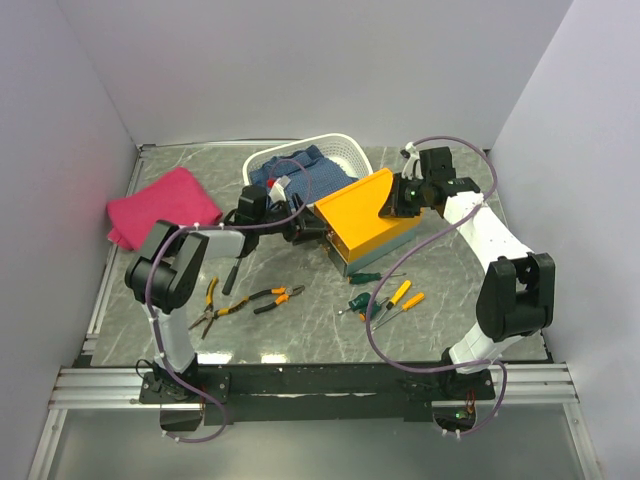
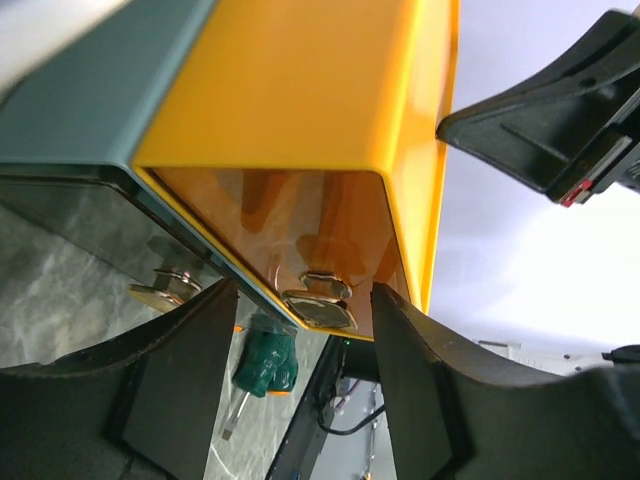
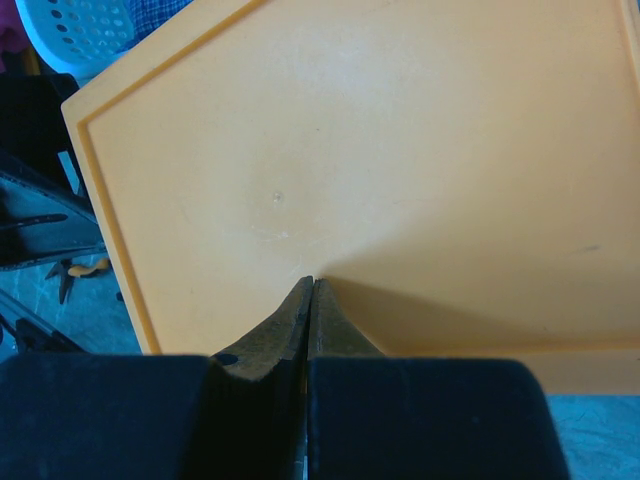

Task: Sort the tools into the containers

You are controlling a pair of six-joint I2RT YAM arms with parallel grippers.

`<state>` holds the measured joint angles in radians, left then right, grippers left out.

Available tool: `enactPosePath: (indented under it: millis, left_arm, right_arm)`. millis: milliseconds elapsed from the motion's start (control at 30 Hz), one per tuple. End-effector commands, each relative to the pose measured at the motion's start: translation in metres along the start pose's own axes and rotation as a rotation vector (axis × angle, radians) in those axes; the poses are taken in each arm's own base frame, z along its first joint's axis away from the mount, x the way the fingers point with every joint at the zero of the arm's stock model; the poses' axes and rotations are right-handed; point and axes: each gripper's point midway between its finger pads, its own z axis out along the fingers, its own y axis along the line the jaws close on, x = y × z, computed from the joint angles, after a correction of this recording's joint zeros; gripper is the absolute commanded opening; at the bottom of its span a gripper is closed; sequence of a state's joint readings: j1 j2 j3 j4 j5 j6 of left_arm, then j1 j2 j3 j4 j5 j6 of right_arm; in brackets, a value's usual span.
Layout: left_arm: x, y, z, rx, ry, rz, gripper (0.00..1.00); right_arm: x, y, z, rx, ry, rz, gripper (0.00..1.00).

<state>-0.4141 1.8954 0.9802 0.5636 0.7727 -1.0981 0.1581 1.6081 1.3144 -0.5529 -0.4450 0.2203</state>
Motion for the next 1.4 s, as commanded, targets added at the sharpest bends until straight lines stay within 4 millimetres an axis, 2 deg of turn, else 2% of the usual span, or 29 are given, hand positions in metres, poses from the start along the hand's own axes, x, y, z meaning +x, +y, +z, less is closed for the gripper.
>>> enactPosePath:
  millis: [0, 133, 233, 367, 467, 700, 1000, 1067, 1167, 1200, 1233, 1367]
  left_arm:
    - [0.008, -0.022, 0.004, 0.043, 0.029, 0.081, 0.61]
    - [0.007, -0.018, 0.006, 0.017, 0.022, 0.077, 0.57]
    - [0.009, -0.014, 0.005, 0.004, 0.015, 0.059, 0.44]
    - [0.011, -0.017, -0.001, 0.005, 0.01, 0.076, 0.23]
    - [0.014, -0.017, -0.011, -0.021, 0.023, 0.114, 0.16]
    - [0.031, 0.003, -0.051, -0.061, 0.067, 0.141, 0.15]
    - [0.028, 0.035, -0.092, -0.154, 0.056, 0.081, 0.15]
    - [0.027, 0.044, -0.097, -0.179, 0.055, 0.07, 0.15]
    - [0.024, 0.044, -0.097, -0.184, 0.053, 0.08, 0.26]
    - [0.024, 0.044, -0.097, -0.187, 0.054, 0.081, 0.33]
    - [0.023, 0.043, -0.097, -0.193, 0.057, 0.083, 0.48]
    - [0.029, 0.046, -0.111, -0.289, 0.15, 0.104, 0.63]
  right_arm:
    - [-0.002, -0.007, -0.005, 0.027, -0.027, 0.001, 0.0]
    - [-0.001, -0.007, -0.004, 0.03, -0.024, 0.001, 0.0]
    - [-0.001, -0.009, -0.006, 0.041, -0.031, -0.007, 0.0]
    - [0.002, -0.015, -0.006, 0.055, -0.028, -0.008, 0.0]
    - [0.003, -0.018, -0.007, 0.063, -0.029, -0.012, 0.0]
    - [0.002, -0.025, -0.008, 0.076, -0.036, -0.01, 0.0]
    - [0.001, -0.03, -0.004, 0.082, -0.035, -0.008, 0.0]
    - [-0.002, -0.03, -0.003, 0.084, -0.043, -0.012, 0.0]
    - [-0.003, -0.031, -0.002, 0.087, -0.042, -0.018, 0.0]
    - [-0.005, -0.031, -0.002, 0.087, -0.044, -0.021, 0.0]
    - [-0.005, -0.031, -0.001, 0.087, -0.042, -0.02, 0.0]
    - [-0.011, -0.029, -0.002, 0.082, -0.053, -0.025, 0.0]
